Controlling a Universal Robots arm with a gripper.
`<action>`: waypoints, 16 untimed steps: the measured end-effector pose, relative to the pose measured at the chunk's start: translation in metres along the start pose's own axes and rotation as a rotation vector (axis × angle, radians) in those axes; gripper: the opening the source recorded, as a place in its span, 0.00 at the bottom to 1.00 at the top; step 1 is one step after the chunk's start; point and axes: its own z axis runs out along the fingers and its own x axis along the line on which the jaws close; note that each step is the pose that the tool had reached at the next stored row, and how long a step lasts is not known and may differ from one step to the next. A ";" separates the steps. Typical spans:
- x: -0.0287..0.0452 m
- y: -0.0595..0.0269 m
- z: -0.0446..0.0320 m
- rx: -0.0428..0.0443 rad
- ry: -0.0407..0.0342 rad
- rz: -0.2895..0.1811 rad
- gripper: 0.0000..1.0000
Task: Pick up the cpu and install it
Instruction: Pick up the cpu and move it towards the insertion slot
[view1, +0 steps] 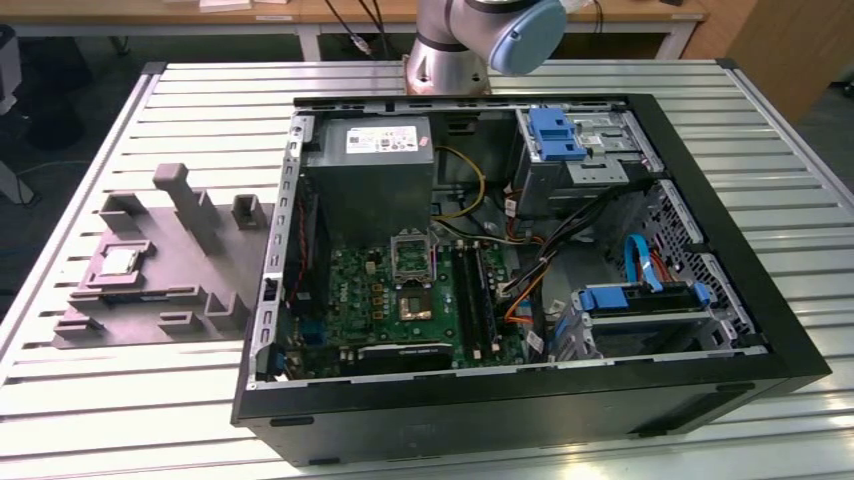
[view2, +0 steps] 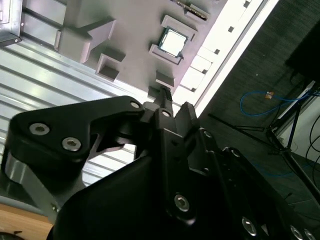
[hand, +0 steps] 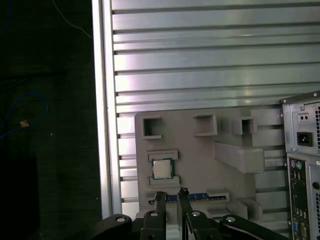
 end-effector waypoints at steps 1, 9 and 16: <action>0.0001 0.0000 0.0000 0.0000 -0.0001 0.000 0.29; 0.0007 -0.0001 0.0000 -0.0001 0.0000 -0.001 0.53; 0.0008 -0.0002 0.0021 -0.0010 0.0037 -0.070 0.53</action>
